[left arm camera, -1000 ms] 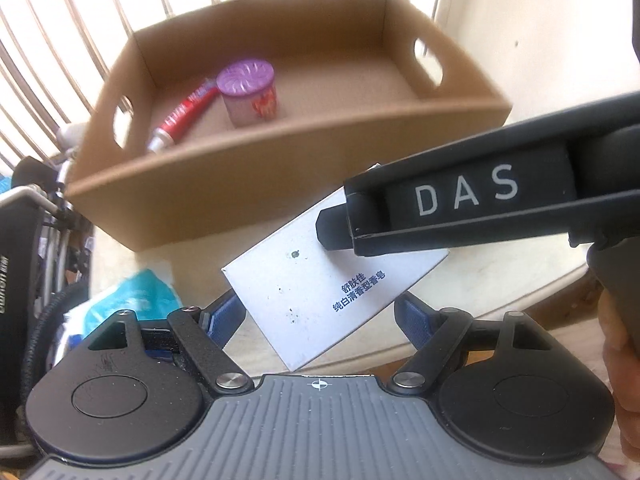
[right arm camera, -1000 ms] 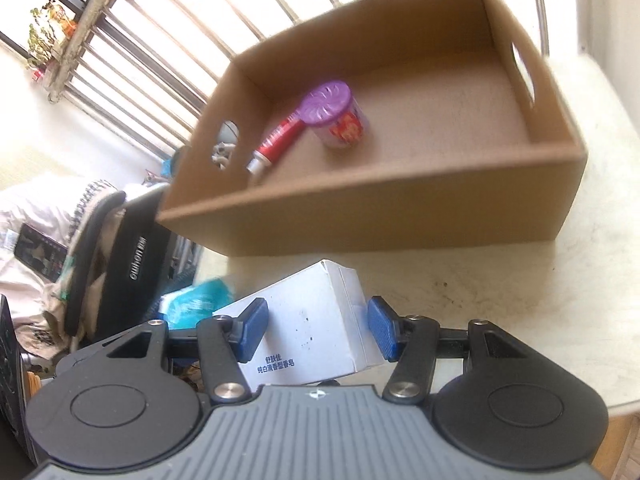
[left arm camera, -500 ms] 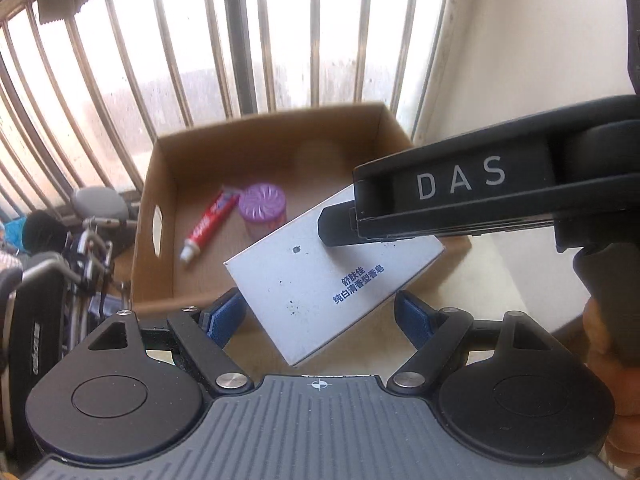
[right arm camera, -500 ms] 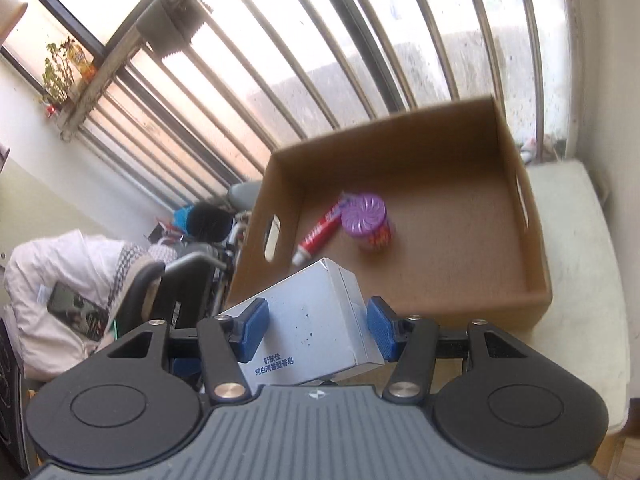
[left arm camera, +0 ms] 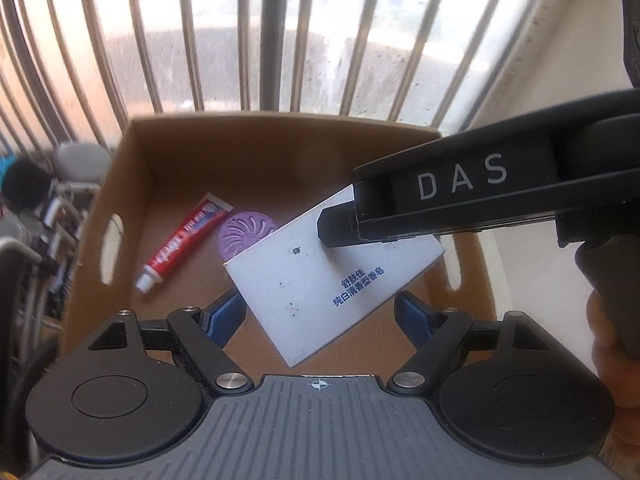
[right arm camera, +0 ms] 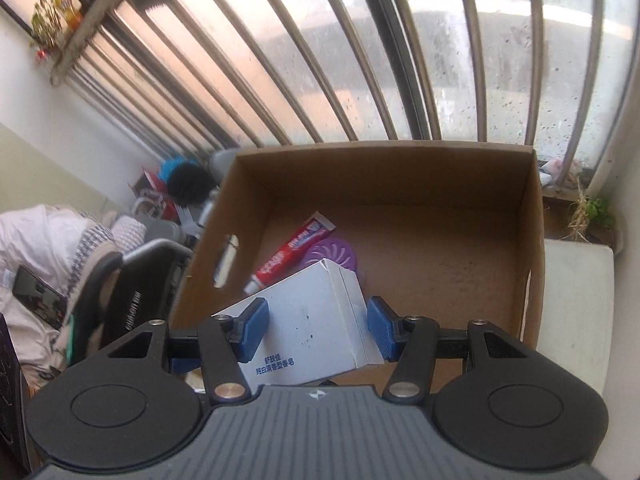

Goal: Organize objects
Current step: 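Lift the white box with both grippers and carry it over the tray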

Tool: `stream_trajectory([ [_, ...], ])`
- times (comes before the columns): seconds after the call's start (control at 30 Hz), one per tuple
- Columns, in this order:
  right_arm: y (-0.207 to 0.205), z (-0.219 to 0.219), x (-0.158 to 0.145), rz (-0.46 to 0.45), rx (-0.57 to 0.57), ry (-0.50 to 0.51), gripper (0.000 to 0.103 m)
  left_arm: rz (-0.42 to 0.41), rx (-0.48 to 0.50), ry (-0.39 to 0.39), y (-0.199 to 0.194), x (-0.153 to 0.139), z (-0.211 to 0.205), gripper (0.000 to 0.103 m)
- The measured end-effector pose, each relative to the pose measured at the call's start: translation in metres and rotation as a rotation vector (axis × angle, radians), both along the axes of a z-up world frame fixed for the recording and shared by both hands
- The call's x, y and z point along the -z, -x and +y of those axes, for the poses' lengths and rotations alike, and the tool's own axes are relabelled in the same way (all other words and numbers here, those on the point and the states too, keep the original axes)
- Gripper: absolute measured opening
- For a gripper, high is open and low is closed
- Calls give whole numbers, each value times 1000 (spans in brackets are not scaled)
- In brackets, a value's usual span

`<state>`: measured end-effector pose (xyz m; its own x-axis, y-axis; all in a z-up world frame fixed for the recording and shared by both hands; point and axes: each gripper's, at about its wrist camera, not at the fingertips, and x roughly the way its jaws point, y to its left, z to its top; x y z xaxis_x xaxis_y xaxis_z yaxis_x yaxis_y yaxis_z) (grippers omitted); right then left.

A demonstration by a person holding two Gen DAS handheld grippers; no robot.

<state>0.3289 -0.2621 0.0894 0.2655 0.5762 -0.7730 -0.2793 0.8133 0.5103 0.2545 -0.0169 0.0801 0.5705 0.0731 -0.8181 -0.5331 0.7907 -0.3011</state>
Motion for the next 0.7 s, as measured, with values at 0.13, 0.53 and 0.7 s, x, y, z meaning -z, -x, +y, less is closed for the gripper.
stream_trajectory([
  [0.13, -44, 9, 35, 49, -99, 57, 59, 30, -57, 62, -31, 32, 7, 81],
  [0.53, -110, 27, 105, 186, -300, 150, 59, 115, -155, 185, -71, 90, 22, 81],
  [0.7, -124, 33, 120, 221, -358, 177, 58, 153, -155, 222, -73, 105, 30, 81],
])
